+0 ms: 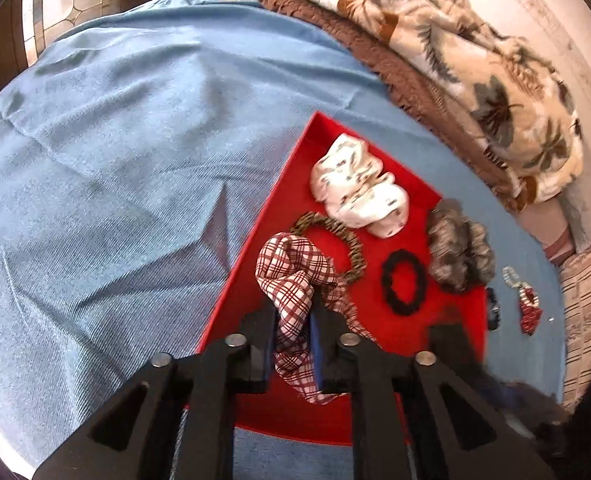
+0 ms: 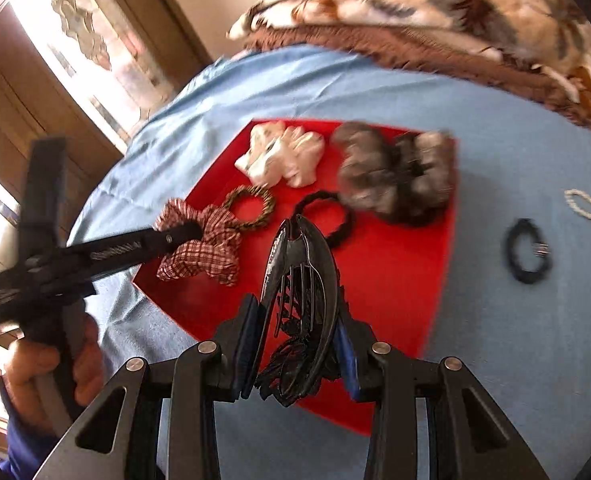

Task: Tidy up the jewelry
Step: 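Place checked scrunchie in tray with left gripper while right gripper places claw clip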

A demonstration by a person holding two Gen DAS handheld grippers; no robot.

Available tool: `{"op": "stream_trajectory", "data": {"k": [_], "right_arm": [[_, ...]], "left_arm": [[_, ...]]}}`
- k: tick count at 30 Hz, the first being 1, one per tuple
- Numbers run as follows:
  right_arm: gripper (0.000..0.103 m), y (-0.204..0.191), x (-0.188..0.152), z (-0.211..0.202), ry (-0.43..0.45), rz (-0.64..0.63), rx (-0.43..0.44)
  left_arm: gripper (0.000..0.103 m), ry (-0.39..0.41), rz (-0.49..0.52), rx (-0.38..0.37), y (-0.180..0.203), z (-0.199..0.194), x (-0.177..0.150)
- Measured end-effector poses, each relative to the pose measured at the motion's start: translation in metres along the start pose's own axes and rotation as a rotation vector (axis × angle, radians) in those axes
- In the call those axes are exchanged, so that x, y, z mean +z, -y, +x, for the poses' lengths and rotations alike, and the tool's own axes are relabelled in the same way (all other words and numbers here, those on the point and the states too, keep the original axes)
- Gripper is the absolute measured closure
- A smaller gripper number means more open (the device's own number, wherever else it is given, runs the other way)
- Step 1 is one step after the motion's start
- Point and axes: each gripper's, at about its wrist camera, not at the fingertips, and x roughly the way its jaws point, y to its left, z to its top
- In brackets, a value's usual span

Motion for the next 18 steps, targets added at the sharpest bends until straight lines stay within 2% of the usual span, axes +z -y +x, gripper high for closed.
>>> {"op": "stream_trajectory", "data": {"k": [2, 6, 10, 12, 14, 15, 17, 18], "right_arm": [[0.063, -0.008, 0.001, 0.014, -0.02, -0.017, 0.0], [0.063, -0.023, 0.004, 0.033, -0.043, -0.042, 0.012], [0.059, -0.034, 0.003, 0.036, -0.04, -0.084, -0.013], [0.053, -0.035, -0.002, 0.023, -0.03, -0.104, -0.013], [0.047, -0.032, -0.011, -0.006, 0.022, -0.111, -0.032], [0.043, -0.029, -0.019, -0.021, 0.051, -0.113, -0.043], [0.029, -0.024, -0.043, -0.056, 0.111, -0.117, -0.091], [0.028, -0.021, -0.054, -0.067, 0.129, -0.118, -0.116]], "left_arm": [[0.069, 0.017, 0.007, -0.028, 0.001, -0.006, 0.001], [0.061, 0.077, 0.017, -0.1, 0.001, -0.024, 0.001], [0.053, 0.129, -0.003, -0.109, 0.0, -0.032, 0.003], [0.053, 0.13, -0.004, -0.091, 0.0, -0.031, 0.002], [0.053, 0.125, 0.0, -0.063, 0.001, -0.028, 0.002], [0.053, 0.123, 0.005, -0.051, 0.002, -0.027, 0.001], [0.053, 0.128, 0.017, -0.034, 0.005, -0.027, -0.003], [0.053, 0.135, 0.029, -0.019, 0.008, -0.028, -0.005]]}}
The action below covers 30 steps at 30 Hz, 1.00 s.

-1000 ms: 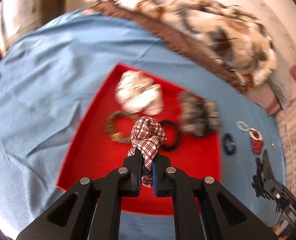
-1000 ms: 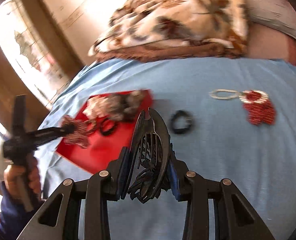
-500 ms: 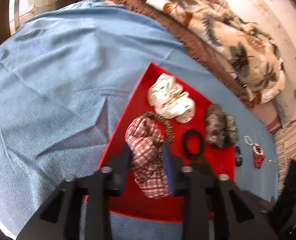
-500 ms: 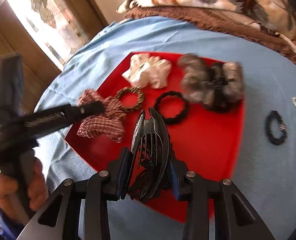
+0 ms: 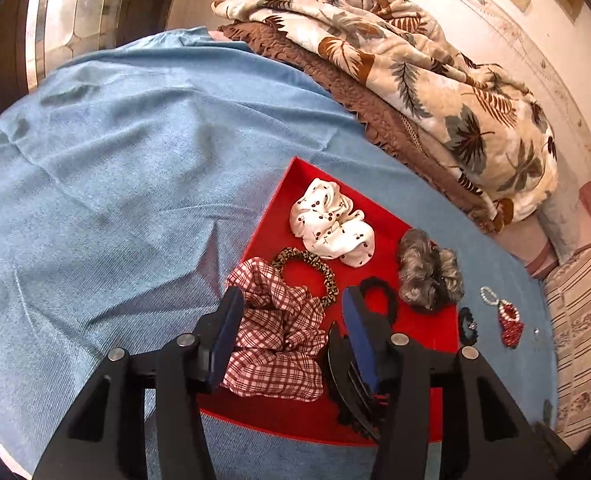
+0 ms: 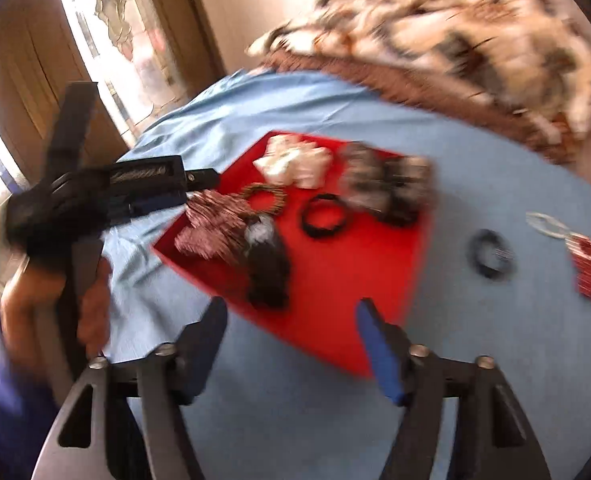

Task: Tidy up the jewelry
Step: 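Place checked scrunchie in tray with left gripper while right gripper places claw clip, then open the left gripper and withdraw both grippers from the tray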

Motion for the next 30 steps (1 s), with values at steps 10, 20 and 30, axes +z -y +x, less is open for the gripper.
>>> {"op": "stream_trajectory", "data": {"k": [10, 20, 30], "right_arm": [[0.027, 0.047, -0.08, -0.047, -0.016, 0.166, -0.098], [0.026, 0.04, -0.089, -0.053, -0.016, 0.152, -0.104], [0.026, 0.037, -0.095, -0.047, -0.043, 0.135, -0.115]], "left_arm": [[0.051, 0.042, 0.104, 0.077, 0.03, -0.005, -0.023], [0.05, 0.039, 0.185, 0.103, 0.051, 0.001, -0.034], [0.049, 0.036, 0.177, 0.096, 0.051, 0.001, -0.034]]}}
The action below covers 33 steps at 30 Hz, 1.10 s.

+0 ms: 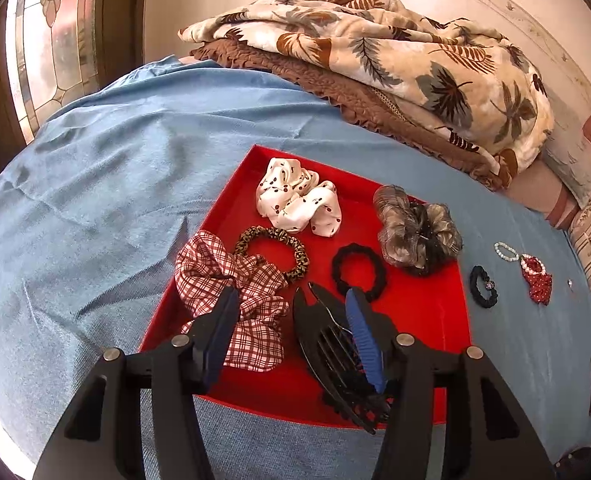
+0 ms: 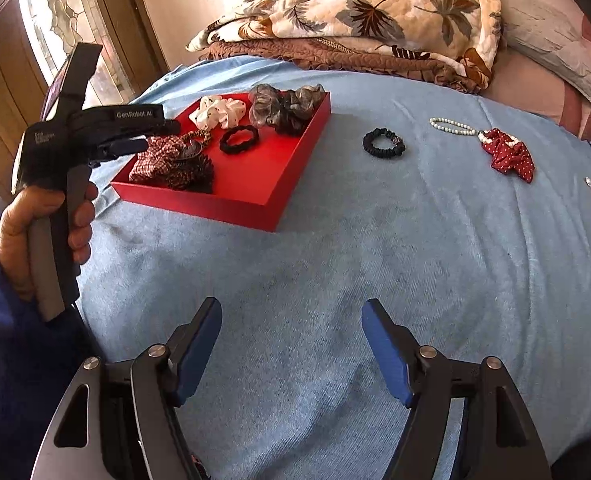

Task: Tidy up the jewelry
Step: 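Open the left gripper and withdraw both grippers from the tray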

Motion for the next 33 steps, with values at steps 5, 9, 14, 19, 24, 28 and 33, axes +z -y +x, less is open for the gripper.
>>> {"op": "stream_trajectory", "data": {"k": [5, 9, 14, 19, 24, 28, 33], "right_arm": [[0.026, 0.003, -0.003, -0.001, -0.006, 0.005, -0.009], [0.026, 0.008, -0.004, -0.015, 0.021, 0.022, -0.044], [0.02, 0.026, -0.011, -0.046, 0.089, 0.061, -0.108], [0.02, 0.052, -0.022, -0.059, 0.101, 0.148, -0.131], [0.02, 0.065, -0.03, -0.062, 0.102, 0.194, -0.128], [0.02, 0.064, -0.037, -0.065, 0.108, 0.189, -0.131], [0.02, 0.066, -0.043, -0.064, 0.105, 0.192, -0.129]], "left_arm": [[0.048, -0.002, 0.01, 0.003, 0.004, 0.0, -0.002], [0.047, -0.002, 0.027, -0.007, 0.01, 0.001, -0.004], [0.044, 0.003, 0.064, 0.003, 0.022, 0.004, -0.011], [0.044, 0.003, 0.128, 0.018, 0.034, 0.004, -0.022], [0.043, -0.006, 0.172, 0.033, 0.042, 0.003, -0.032], [0.042, -0.013, 0.194, 0.048, 0.045, 0.005, -0.037], [0.042, -0.019, 0.215, 0.06, 0.049, 0.007, -0.041]]}}
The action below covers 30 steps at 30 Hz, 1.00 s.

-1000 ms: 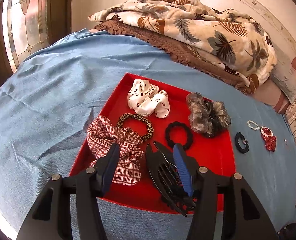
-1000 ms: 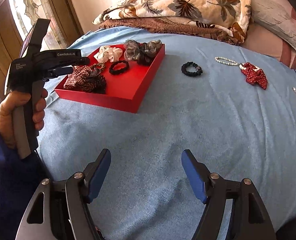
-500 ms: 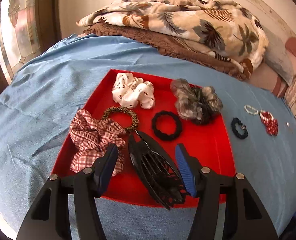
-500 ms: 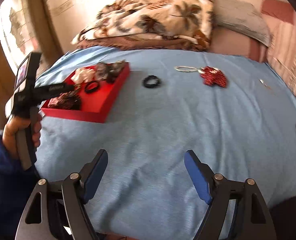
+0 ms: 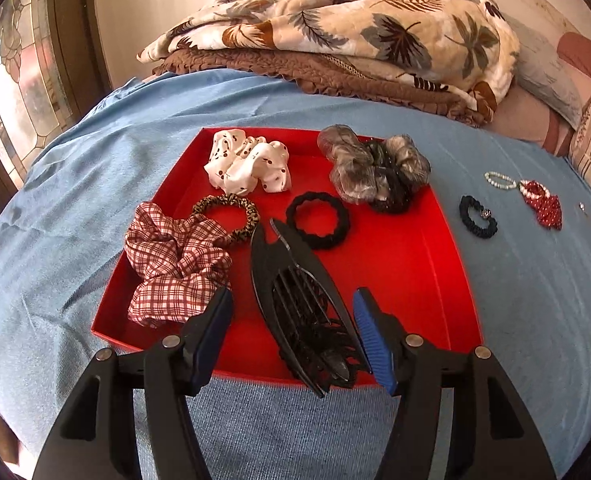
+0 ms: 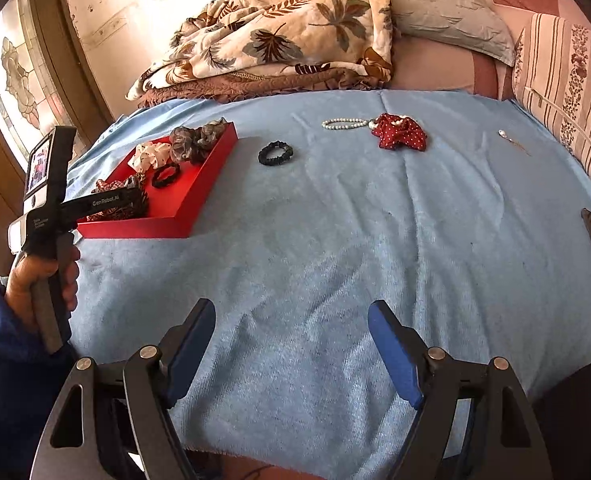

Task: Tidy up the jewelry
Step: 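Open the left gripper and withdraw both grippers from the tray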

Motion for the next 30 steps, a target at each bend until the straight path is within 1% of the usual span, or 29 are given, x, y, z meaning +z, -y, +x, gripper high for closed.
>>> {"op": "stream_trajectory", "data": {"k": [9, 15, 21, 30], "right_arm": [[0.02, 0.007, -0.006, 0.004, -0.014, 0.015, 0.006], [0.02, 0.014, -0.008, 0.003, -0.011, 0.036, 0.009], [0.02, 0.018, -0.01, 0.004, -0.015, 0.05, 0.008], [0.02, 0.021, -0.006, 0.0, 0.006, 0.047, 0.0]], "left_arm": [[0.041, -0.029, -0.004, 0.015, 0.0, 0.006, -0.006], [0.041, -0.036, 0.014, 0.027, 0.004, 0.009, -0.008], [0.041, -0.029, 0.022, 0.033, 0.007, 0.009, -0.007], [0.041, -0.002, -0.015, 0.042, 0.001, 0.004, -0.004]]}}
